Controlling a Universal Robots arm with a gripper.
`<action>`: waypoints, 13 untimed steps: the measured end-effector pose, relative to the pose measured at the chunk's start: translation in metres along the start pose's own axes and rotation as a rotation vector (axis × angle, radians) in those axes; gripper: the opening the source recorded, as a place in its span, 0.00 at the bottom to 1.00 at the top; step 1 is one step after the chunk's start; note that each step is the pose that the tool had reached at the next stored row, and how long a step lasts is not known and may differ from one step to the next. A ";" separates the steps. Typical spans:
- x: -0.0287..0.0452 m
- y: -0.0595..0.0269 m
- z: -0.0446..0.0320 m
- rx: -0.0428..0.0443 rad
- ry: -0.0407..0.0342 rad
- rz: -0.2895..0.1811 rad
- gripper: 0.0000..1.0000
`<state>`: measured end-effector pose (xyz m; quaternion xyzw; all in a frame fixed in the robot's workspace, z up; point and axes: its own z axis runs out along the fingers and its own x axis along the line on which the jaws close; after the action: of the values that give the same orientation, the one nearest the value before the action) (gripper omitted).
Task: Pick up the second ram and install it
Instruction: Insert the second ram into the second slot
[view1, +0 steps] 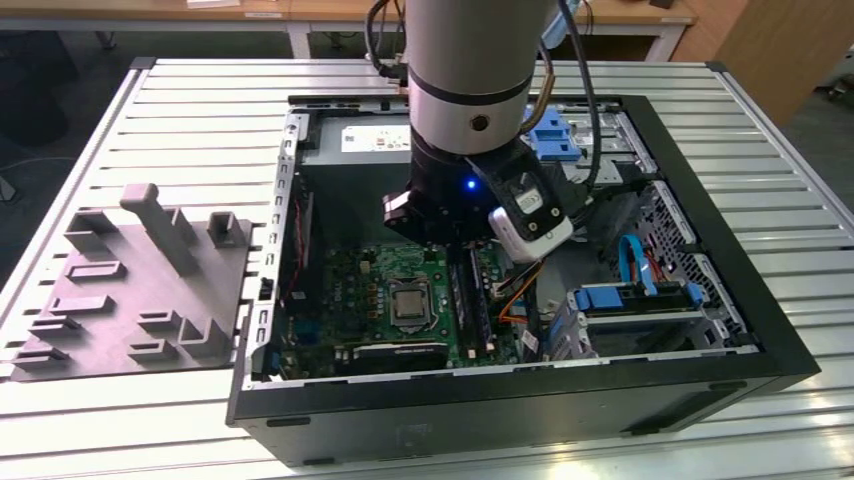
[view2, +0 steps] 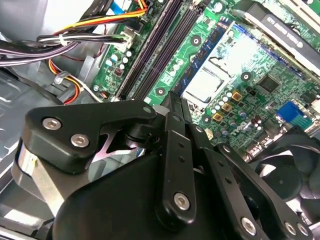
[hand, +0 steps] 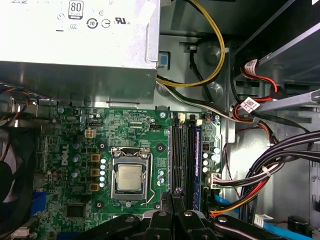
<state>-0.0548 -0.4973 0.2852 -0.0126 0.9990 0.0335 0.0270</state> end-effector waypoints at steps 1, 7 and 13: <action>0.0000 0.0000 0.0001 -0.0001 -0.0001 0.000 0.11; -0.0052 -0.0002 0.0012 -0.0004 -0.0002 0.000 0.11; -0.0144 -0.0005 0.0030 -0.0003 0.0003 0.000 0.11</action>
<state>-0.0402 -0.4972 0.2829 -0.0126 0.9990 0.0337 0.0269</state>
